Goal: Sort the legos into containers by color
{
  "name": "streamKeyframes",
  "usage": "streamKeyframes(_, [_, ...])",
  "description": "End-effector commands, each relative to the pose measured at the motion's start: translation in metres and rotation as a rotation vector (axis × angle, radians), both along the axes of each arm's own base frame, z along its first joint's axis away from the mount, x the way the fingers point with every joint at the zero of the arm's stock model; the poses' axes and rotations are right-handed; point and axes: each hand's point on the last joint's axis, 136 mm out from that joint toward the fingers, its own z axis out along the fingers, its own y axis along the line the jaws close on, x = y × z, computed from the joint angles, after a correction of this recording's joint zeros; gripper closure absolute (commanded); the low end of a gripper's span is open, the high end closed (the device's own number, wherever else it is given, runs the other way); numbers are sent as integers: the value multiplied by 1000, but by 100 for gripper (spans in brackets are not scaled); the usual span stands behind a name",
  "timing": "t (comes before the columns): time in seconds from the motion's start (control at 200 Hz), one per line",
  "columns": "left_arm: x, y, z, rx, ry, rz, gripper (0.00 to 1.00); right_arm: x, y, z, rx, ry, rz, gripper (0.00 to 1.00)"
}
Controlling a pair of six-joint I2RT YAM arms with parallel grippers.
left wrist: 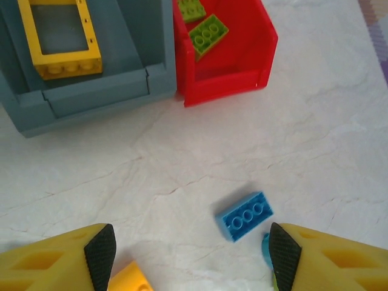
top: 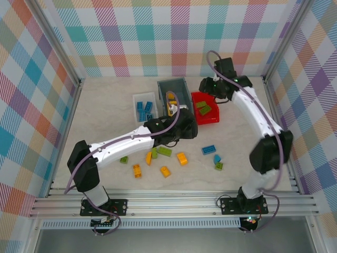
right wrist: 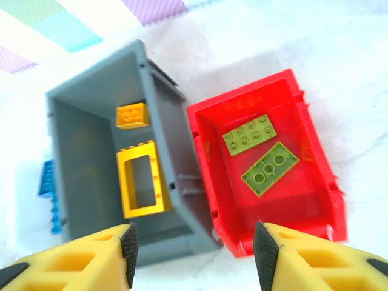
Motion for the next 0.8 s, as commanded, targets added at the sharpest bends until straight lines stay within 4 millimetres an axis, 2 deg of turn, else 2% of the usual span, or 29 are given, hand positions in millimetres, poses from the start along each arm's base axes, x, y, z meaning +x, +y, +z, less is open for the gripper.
streamKeyframes(0.0, [-16, -6, -11, 55, 16, -151, 29, -47, -10, 4, -35, -4, -11, 45])
streamKeyframes(0.11, [-24, -25, -31, 135, 18, -358, 25, -109, -23, -10, 4, 66, -40, 42])
streamKeyframes(0.25, [-20, -46, -78, 290, 18, -570, 24, -191, -45, -35, 114, 174, -125, 36])
streamKeyframes(0.335, [-17, -64, -102, 307, 9, -660, 24, -231, -57, -46, 177, 210, -168, 32])
streamKeyframes(0.395, [-18, -79, -111, 282, 3, -722, 24, -253, -64, -50, 206, 232, -196, 29])
streamKeyframes(0.49, [-12, -91, -123, 297, -14, -764, 23, -279, -75, -52, 239, 256, -242, 27])
streamKeyframes(0.59, [-9, -101, -135, 315, -30, -820, 23, -295, -81, -50, 268, 251, -264, 26])
streamKeyframes(0.71, [-9, -108, -147, 320, -24, -854, 21, -301, -84, -45, 270, 245, -271, 25])
streamKeyframes(0.795, [-9, -109, -153, 321, -20, -868, 17, -299, -84, -42, 264, 240, -265, 26])
